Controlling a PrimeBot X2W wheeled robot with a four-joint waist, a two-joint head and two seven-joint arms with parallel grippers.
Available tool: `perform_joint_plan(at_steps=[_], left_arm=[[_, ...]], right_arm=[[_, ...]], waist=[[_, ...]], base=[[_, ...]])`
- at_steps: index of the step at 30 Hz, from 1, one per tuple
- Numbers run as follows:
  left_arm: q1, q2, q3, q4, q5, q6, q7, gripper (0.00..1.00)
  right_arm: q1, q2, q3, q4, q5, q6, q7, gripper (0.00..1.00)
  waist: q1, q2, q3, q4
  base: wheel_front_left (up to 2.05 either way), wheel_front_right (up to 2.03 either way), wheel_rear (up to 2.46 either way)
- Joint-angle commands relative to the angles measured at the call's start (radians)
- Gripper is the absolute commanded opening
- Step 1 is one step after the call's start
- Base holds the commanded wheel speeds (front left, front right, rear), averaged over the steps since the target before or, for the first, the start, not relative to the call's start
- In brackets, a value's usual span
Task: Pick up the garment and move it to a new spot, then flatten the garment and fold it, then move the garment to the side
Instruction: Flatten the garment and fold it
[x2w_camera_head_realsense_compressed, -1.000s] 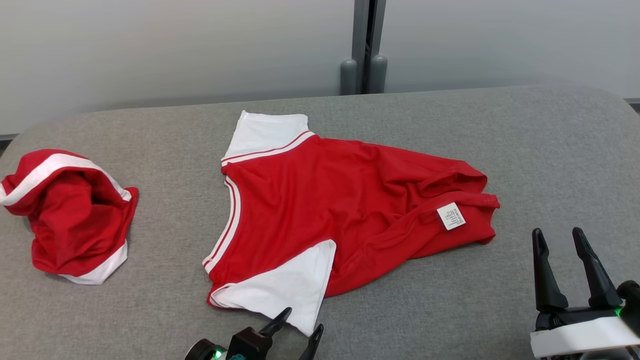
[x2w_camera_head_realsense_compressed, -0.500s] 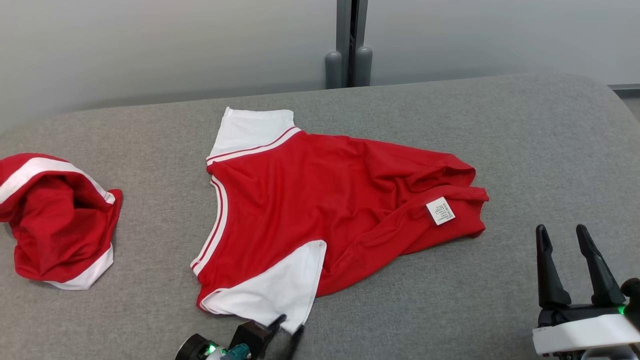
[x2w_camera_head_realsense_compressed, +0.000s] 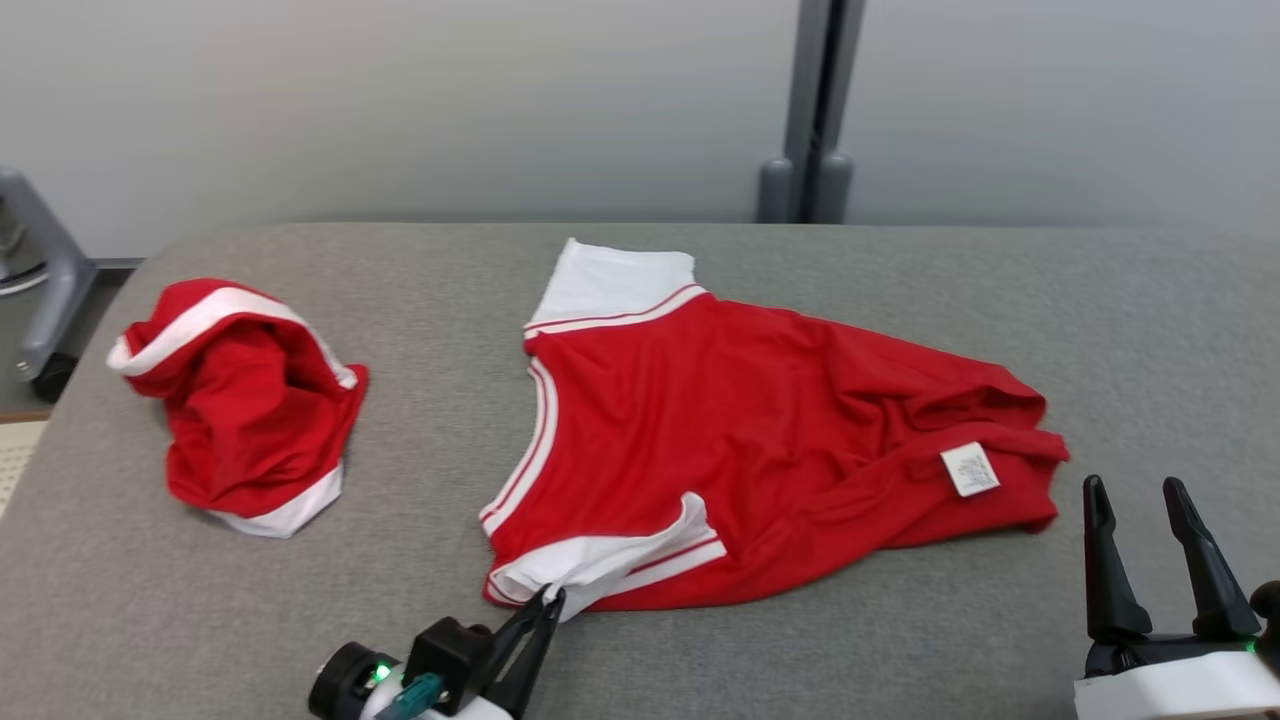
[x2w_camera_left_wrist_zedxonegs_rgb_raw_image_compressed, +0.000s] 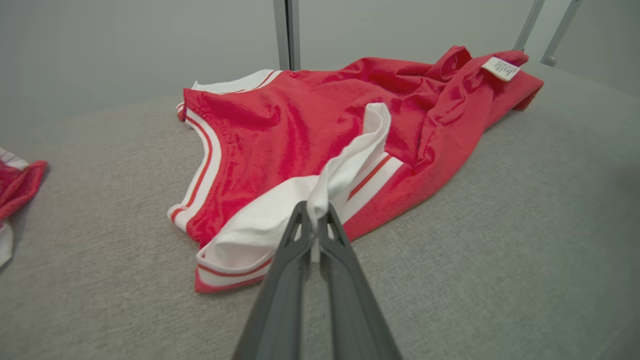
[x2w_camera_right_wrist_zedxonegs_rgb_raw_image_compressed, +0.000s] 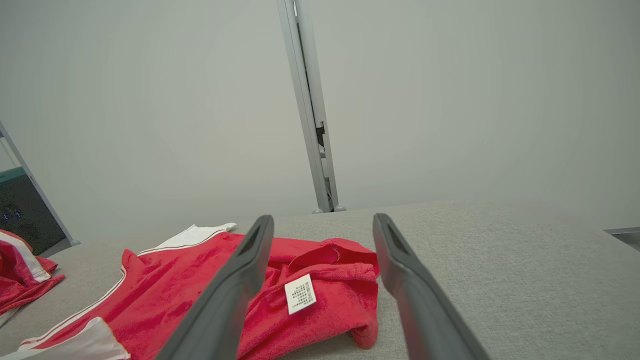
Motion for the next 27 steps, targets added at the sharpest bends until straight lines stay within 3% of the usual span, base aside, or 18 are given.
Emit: perform_joint_plan(at_steps=[1, 9, 19, 20, 21, 27], left_arm=[[0.017, 0.023, 0.011, -0.03, -0.003, 0.012, -0.004, 0.0], [0.133, 0.116, 0.074, -0.216, -0.043, 0.063, 0.037, 0.0], [0.265, 0.115, 0.059, -0.302, -0.097, 0.074, 0.079, 0.0], [0.264, 0.108, 0.063, -0.31, -0.102, 0.075, 0.07, 0.33], [0.261, 0.105, 0.068, -0.317, -0.107, 0.078, 0.061, 1.0], [0.242, 0.1, 0.092, -0.344, -0.117, 0.082, 0.026, 1.0]], right_arm=[[0.01, -0.004, -0.006, 0.002, -0.001, 0.0, -0.005, 1.0], [0.022, -0.005, -0.014, 0.007, -0.004, 0.0, -0.005, 1.0], [0.021, -0.012, -0.023, 0.021, 0.0, 0.0, -0.005, 1.0], [0.02, -0.012, -0.025, 0.022, -0.001, 0.0, -0.005, 1.0], [0.019, -0.013, -0.026, 0.023, -0.002, 0.0, -0.005, 1.0], [0.016, -0.015, -0.033, 0.028, -0.005, 0.0, -0.005, 1.0]], waist=[[0.0, -0.0001, -0.025, 0.044], [0.0, -0.0001, -0.025, 0.097], [0.0, -0.0001, -0.025, 0.102], [0.0, -0.0001, -0.025, 0.101], [0.0, -0.0001, -0.026, 0.101], [0.0, -0.0001, -0.031, 0.092]], base=[[0.0, 0.0, 0.0], [0.0, 0.0, 0.0], [0.0, 0.0, 0.0], [0.0, 0.0, 0.0], [0.0, 0.0, 0.0], [0.0, 0.0, 0.0]])
